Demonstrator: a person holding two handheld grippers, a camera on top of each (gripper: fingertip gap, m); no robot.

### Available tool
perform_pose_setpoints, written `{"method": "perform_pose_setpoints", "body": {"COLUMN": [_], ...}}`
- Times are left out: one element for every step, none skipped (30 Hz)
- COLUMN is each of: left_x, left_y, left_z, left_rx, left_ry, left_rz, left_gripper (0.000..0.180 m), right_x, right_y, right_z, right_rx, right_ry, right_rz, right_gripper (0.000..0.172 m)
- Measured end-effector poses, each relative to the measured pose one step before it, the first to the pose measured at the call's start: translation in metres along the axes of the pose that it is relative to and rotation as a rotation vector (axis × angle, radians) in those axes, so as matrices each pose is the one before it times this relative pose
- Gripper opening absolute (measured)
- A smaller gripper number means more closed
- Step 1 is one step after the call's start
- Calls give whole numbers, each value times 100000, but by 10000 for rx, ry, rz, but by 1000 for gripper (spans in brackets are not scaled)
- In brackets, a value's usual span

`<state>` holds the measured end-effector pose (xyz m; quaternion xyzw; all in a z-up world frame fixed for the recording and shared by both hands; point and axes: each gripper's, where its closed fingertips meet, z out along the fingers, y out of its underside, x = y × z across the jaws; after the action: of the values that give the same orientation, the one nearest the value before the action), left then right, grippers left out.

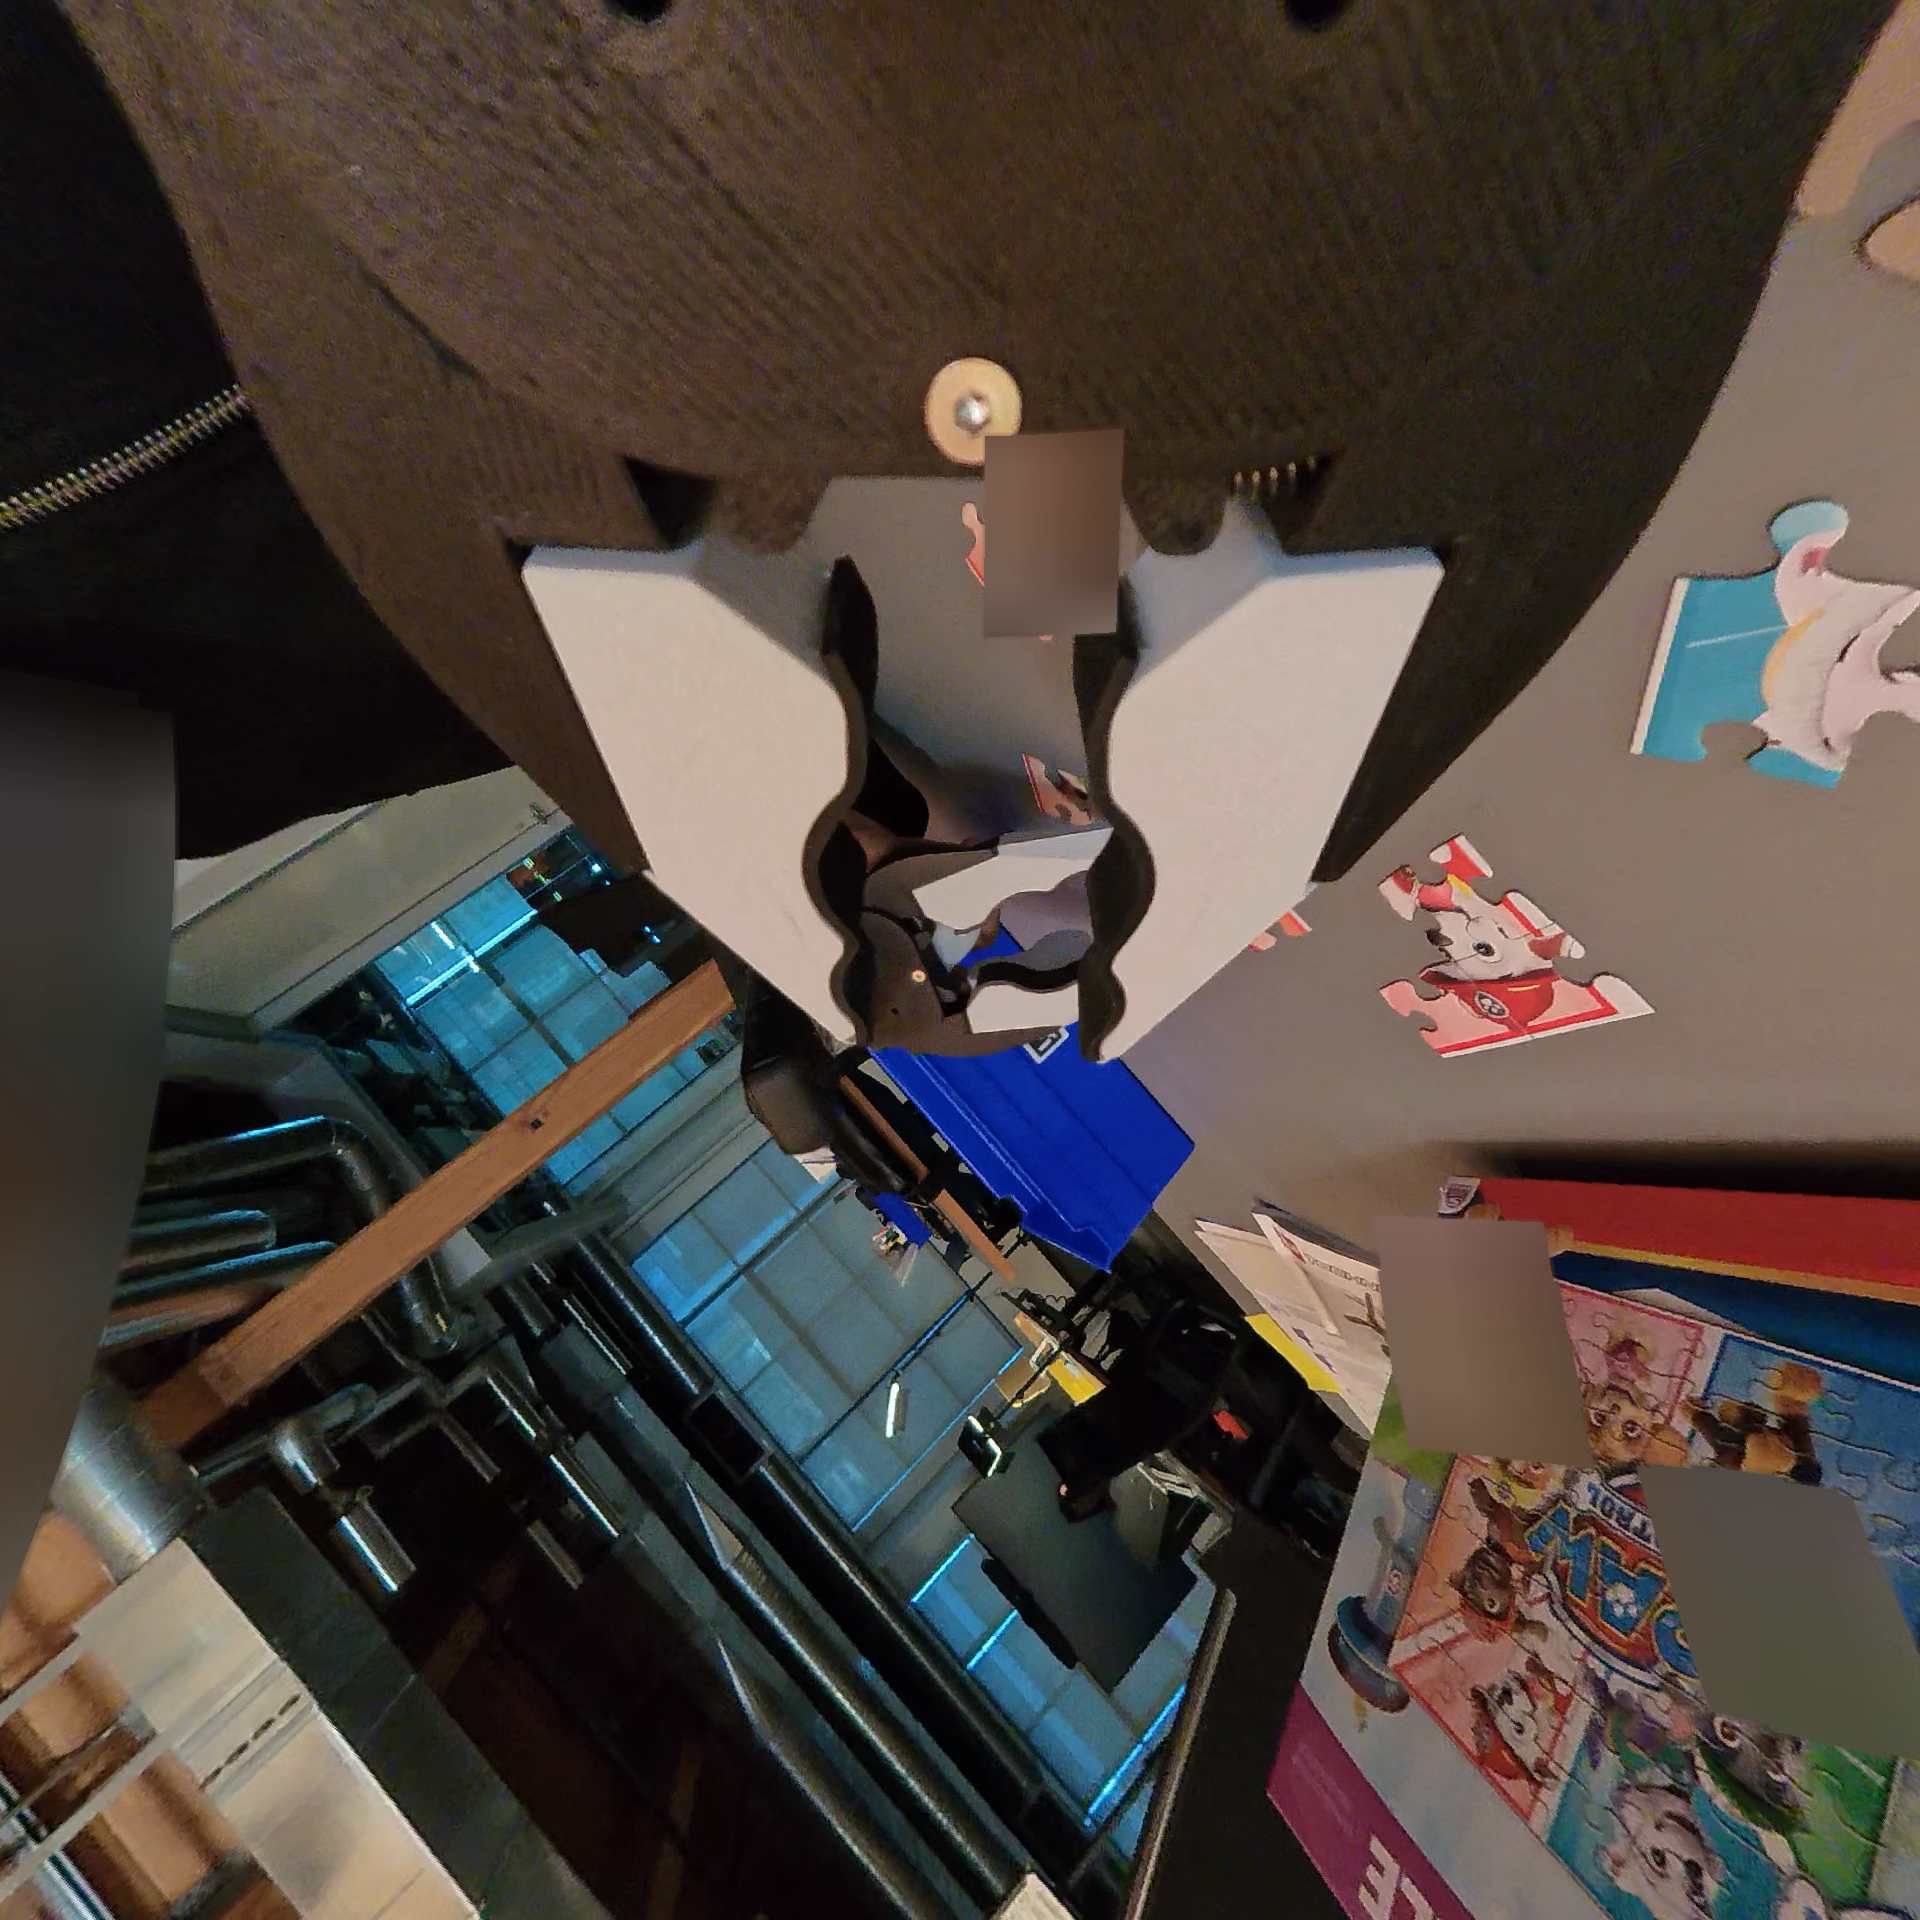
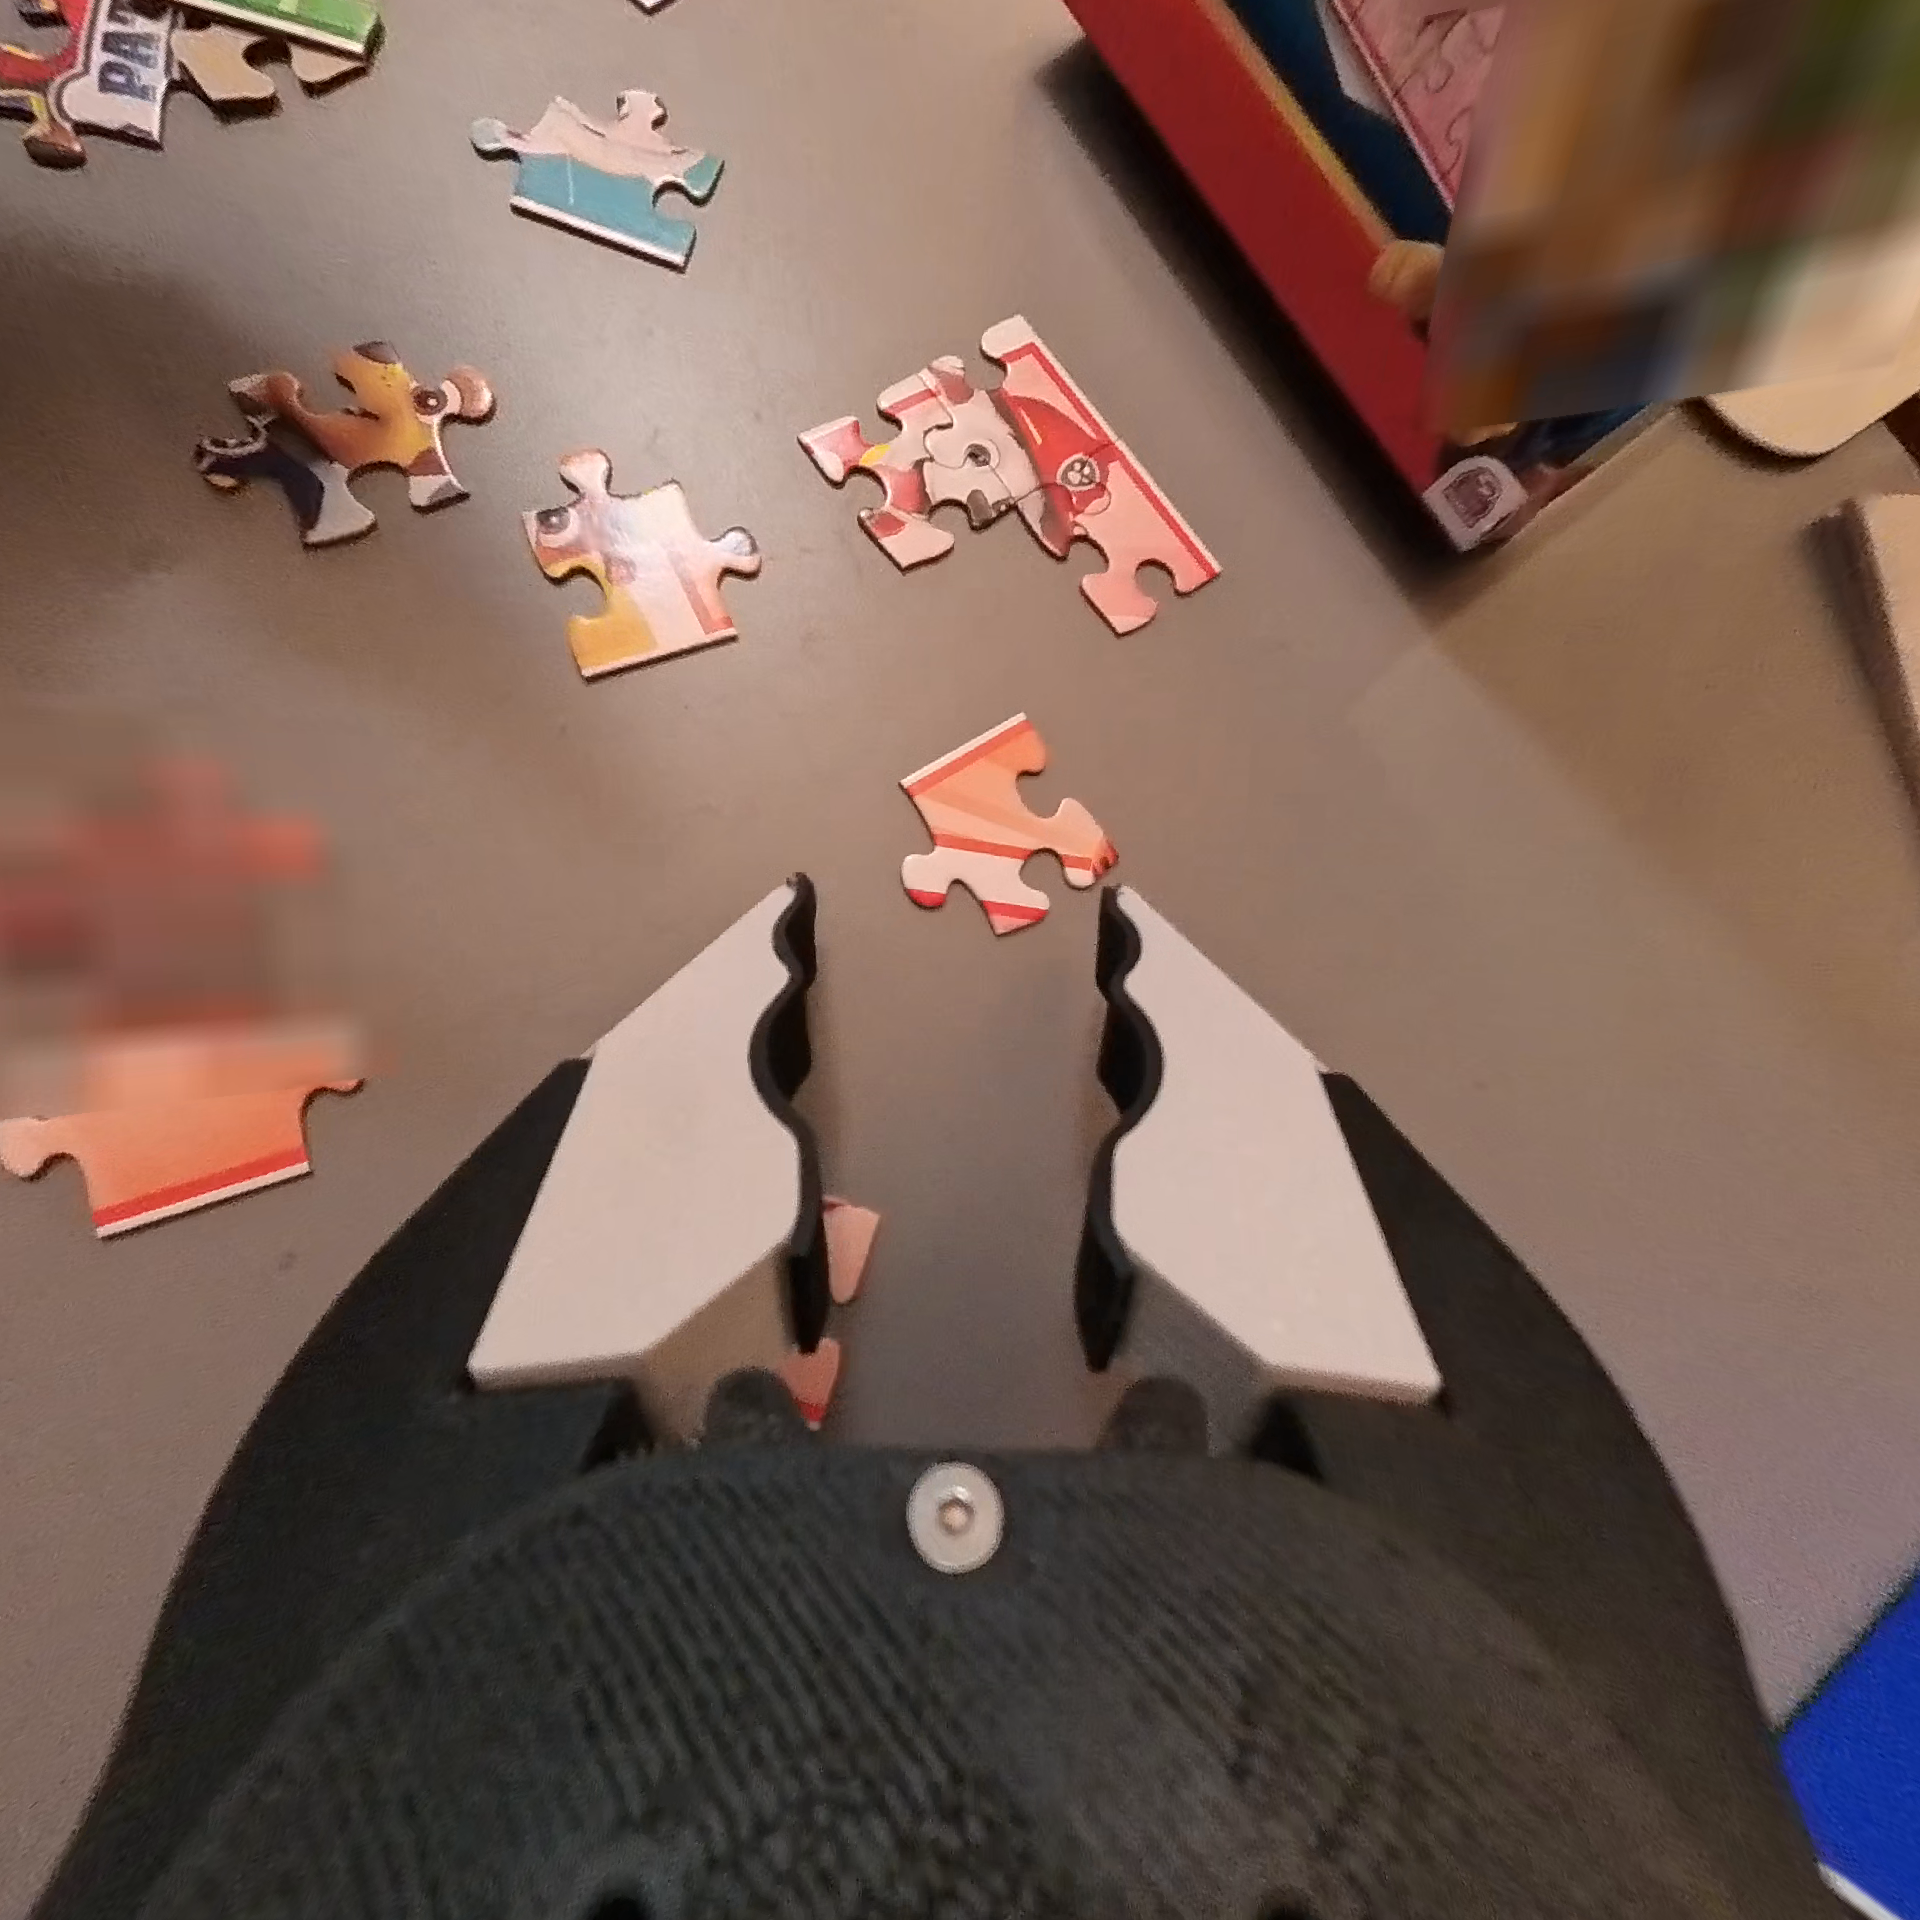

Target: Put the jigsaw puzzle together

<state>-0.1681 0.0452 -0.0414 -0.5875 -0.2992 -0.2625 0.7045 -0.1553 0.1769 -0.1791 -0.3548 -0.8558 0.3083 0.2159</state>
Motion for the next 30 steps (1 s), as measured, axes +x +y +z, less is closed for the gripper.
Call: {"method": "perform_pose_setpoints", "body": {"left_x": [0,-14,-19,-30,-14,35,80,97,101,82,65,44,34,22,20,38,28,15,28,20,41,55,41,39,51,43,37,49,26,-2], "left_y": [13,8,36,51,64,72,106,129,137,137,112,74,29,-25,-45,-62,-66,-50,-21,-14,14,7,21,13,28,13,15,10,8,2], "left_z": [203,175,153,127,115,100,88,61,28,-4,-56,-91,-135,-157,-155,-149,-128,-105,-66,-44,-24,-17,0,2,-2,-7,-16,-46,-63,-110], "left_rx": [5,10,-6,-14,-14,-21,-35,-43,-47,-51,-40,-19,2,26,43,50,49,41,25,9,-2,-11,-14,-13,-14,-9,-7,-7,-3,6], "left_ry": [6,1,-5,-15,-15,-2,9,3,-14,-33,-50,-62,-58,-45,-31,-9,-3,-1,6,13,24,23,13,9,16,13,13,13,-3,-27], "left_rz": [7,7,14,19,16,14,11,16,26,37,49,55,46,28,6,-6,-11,-8,-9,-13,-12,-1,9,12,9,5,2,6,18,29], "left_gripper": [37,37,36,37,36,36,36,36,36,36,36,36,36,36,36,36,36,36,36,36,36,36,36,36,36,36,36,36,36,36], "right_x": [17,-117,-142,-133,-89,-105,-109,-56,13,-36,-83,-44,-133,-276,-445,-830,-1411,-1569,-1077,-401,90,606,893,688,461,423,343,189,75,-58], "right_y": [-17,-59,-90,-45,21,92,139,170,69,-65,58,49,45,60,53,63,-30,-291,-530,-605,-555,-489,-394,-329,-208,7,275,458,413,289], "right_z": [91,90,99,96,107,132,156,152,81,-32,-15,-45,-64,-72,-85,-92,-70,-73,-148,-294,-421,-486,-451,-327,-159,27,165,278,329,306], "right_rx": [23,50,82,77,46,11,-20,-37,15,78,-19,-6,-13,-23,-39,-55,-11,144,308,354,307,233,156,100,55,-61,-241,-369,-348,-250], "right_ry": [-126,-207,-223,-203,-172,-168,-151,-81,3,14,-5,26,-20,-96,-185,-407,-757,-878,-590,-212,40,286,418,276,141,117,87,20,3,-31], "right_rz": [167,240,277,287,277,240,193,152,112,79,83,104,137,170,215,267,286,249,163,12,-176,-247,-244,-294,-305,-254,-191,-162,-152,-150], "right_gripper": [52,52,51,51,50,50,51,52,53,52,52,51,51,52,53,52,51,52,51,50,49,47,45,45,45,47,50,51,53,54]}}
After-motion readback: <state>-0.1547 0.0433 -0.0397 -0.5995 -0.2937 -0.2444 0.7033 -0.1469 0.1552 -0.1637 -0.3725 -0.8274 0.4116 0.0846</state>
